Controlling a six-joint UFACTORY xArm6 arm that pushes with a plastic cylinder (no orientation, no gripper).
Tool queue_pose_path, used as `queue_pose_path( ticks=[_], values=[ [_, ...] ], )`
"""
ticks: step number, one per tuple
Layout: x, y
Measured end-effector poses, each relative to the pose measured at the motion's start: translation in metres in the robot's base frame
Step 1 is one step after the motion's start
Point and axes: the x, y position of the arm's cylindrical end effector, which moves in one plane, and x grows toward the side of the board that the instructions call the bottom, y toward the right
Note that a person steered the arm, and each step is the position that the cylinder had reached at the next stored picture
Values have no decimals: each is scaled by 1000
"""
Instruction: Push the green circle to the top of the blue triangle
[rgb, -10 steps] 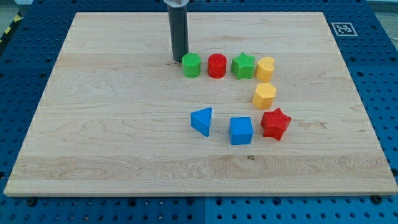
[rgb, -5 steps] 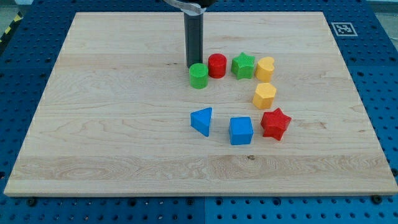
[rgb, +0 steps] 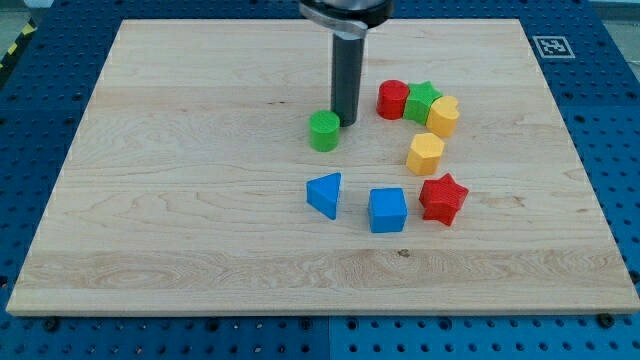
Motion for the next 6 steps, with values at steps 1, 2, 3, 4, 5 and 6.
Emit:
queue_pose_path(
  ticks=[1, 2, 3, 4, 5, 6],
  values=[
    [12, -6],
    [17, -6],
    [17, -11],
    [17, -21],
    [15, -22],
    [10, -28]
  ],
)
